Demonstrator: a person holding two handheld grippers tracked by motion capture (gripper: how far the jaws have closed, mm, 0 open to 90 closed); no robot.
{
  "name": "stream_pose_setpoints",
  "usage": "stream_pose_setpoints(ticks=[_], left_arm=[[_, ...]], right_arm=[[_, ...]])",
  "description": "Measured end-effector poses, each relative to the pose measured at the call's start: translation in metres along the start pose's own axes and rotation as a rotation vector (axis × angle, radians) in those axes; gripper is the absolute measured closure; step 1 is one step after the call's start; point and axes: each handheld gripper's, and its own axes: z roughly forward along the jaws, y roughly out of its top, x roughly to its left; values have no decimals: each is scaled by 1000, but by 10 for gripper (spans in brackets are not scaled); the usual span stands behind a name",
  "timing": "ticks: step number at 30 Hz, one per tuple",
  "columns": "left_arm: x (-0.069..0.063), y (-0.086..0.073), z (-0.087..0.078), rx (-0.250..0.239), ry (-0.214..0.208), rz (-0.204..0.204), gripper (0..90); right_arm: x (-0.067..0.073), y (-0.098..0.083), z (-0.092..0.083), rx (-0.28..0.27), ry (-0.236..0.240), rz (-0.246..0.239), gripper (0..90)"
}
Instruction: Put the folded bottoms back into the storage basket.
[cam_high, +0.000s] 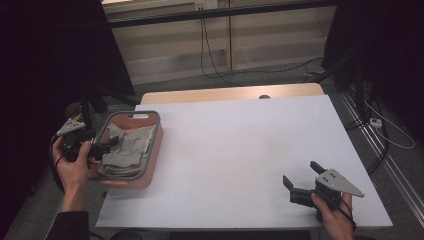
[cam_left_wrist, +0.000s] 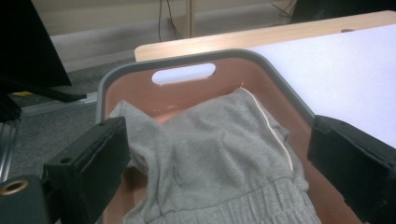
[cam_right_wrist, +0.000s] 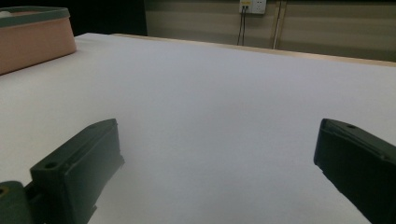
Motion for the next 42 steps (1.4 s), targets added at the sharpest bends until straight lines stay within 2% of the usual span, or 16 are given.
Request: stream_pose_setpoints(ticks=[4,6,8,13,18,22,24,28,35,42], left_arm=[[-1,-1,-8,-8,-11,-2,56],[-1,-2,-12,-17,-21,-18,56],[-2,-2,-16,-29,-34,-13,52],[-7,-4,-25,-46,-7,-3,50],[-13,-8,-34,-62,-3,5,51],[-16,-10,-39,-61,5,7,51],[-18,-10,-41,-51,-5,8,52],[-25,-13,-45,-66,-9,9,57],[-42,-15,-49,-81,-36,38,57],[-55,-13,-47,-95,-55,51,57]], right_arm=[[0,0,0,0,-1,4,4],[0,0,0,0,0,4,4],[0,0,0,-1,0,6,4],[0,0,0,-1,0,5,4],[0,0,0,0,0,3,4],[0,0,0,0,1,4,4],[0,0,0,-1,2,3,4],[0,0,0,0,0,2,4],[0,0,1,0,2,4,4],[0,0,1,0,7,3,4]])
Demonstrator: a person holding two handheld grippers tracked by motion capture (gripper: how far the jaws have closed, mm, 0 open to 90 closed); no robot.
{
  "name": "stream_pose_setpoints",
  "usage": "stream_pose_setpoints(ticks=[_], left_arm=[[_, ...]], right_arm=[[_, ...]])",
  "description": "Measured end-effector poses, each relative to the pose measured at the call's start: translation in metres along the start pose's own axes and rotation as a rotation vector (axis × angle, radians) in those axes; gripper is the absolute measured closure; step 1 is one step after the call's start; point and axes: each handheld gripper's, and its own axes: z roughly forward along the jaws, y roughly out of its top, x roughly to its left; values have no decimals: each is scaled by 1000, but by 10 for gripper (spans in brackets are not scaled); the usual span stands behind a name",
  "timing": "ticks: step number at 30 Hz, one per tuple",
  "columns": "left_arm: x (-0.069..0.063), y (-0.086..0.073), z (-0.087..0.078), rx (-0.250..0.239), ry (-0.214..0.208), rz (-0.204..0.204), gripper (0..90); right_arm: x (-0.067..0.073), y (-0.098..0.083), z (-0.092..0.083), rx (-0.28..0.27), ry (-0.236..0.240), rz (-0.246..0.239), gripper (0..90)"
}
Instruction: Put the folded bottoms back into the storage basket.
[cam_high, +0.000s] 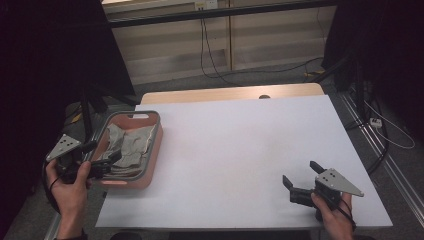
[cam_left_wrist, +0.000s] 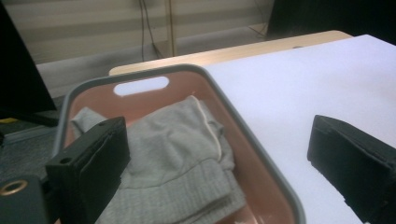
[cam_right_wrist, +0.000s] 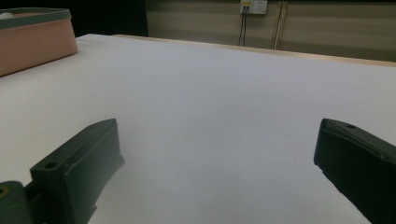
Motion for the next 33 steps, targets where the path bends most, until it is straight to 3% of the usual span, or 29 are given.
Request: stream_pose_setpoints(ticks=[8,17,27,33], left_arm=[[-13,4,9,0,-36,6,57],[-31,12,17,-35,-69,1,53],[-54,16,35,-27,-107,41,53],[-66,21,47,-25,-162,32,58]], right_arm=[[0,0,0,1,3,-1,4],[0,0,0,-1,4,0,4],[0,0,1,0,8,-4,4],[0,0,1,-2,9,-3,5]])
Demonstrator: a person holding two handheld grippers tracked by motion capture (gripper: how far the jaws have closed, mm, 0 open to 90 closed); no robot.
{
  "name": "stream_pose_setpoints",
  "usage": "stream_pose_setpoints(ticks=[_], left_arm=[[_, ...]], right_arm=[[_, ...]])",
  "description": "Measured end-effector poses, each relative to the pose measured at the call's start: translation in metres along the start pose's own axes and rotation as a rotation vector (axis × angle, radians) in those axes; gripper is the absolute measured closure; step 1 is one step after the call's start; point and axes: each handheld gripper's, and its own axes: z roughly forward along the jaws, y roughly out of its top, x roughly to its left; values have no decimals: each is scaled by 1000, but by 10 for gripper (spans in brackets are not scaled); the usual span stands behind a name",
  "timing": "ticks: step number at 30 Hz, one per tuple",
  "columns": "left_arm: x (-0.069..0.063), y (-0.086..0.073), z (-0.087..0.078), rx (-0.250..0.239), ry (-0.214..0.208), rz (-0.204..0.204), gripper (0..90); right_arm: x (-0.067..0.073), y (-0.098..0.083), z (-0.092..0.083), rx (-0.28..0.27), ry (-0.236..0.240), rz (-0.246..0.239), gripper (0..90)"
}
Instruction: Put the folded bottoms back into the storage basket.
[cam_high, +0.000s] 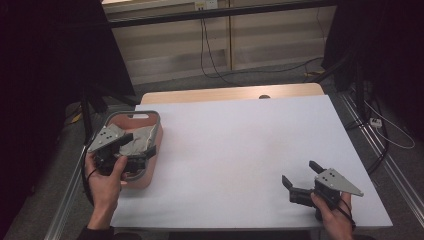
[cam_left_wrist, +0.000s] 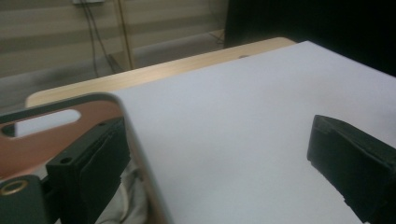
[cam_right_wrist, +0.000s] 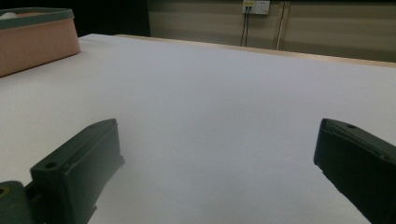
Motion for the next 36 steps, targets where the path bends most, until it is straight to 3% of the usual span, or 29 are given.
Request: stream_pose_setpoints(ticks=[4,8,15,19,26,29,36], left_arm=[[-11,6,5,-4,-35,41,55],[-18,12,10,-23,-73,48,51],[-31,14,25,-19,-86,75,51],[-42,13,31,-44,-101,89,51],[-56,10,47,-25,-109,115,52],[-60,8,55,-13,-128,95,51],[-74,-1,66,13,-155,93,51]], right_arm=[[0,0,0,1,1,-1,5],[0,0,0,1,1,0,5],[0,0,0,1,2,-2,5],[0,0,0,-1,3,0,5],[0,0,0,-1,3,0,5],[0,0,0,-1,4,-1,5],[0,0,0,-1,6,-2,5]])
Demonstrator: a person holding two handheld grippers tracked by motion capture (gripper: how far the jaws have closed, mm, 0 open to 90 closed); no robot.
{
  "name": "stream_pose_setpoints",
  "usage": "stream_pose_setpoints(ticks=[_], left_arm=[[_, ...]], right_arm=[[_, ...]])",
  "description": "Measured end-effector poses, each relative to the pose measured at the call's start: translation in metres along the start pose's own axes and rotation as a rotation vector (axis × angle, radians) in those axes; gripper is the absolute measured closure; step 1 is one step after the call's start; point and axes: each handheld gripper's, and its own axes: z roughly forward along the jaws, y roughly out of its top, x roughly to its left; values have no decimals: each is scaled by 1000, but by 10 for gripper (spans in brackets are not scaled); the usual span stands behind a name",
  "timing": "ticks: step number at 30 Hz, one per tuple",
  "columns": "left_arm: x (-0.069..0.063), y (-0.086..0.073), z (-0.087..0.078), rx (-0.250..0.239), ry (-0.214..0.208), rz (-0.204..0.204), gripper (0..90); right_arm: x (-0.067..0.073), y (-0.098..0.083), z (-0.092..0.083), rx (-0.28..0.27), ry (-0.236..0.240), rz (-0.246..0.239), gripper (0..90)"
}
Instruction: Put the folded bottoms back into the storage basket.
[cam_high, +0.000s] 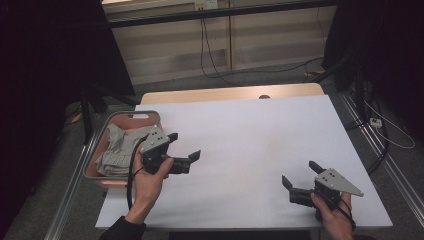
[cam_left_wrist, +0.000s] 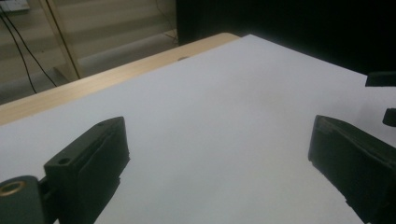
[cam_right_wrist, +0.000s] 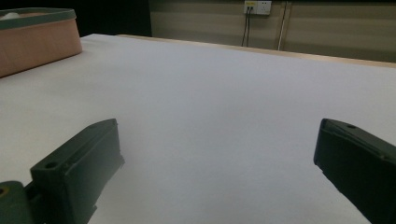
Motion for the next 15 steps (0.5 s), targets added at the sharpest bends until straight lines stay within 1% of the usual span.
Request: stream_pose_setpoints(ticks=[2,6,7,9,13,15], left_arm=[[-2,-5,4,14,-5,-10,51],[-4,-18,13,42,-1,-31,48],[-3,-21,15,39,0,-34,48],[-3,-25,18,47,4,-31,48],[-5,-30,21,55,-8,-41,48],[-6,-33,22,65,-5,-33,48]], right_arm=[[0,0,0,0,1,-1,5],[0,0,0,1,1,-1,5],[0,0,0,1,1,-1,5],[1,0,0,2,2,-1,5],[1,0,1,4,1,0,5],[1,0,1,3,1,-3,5]])
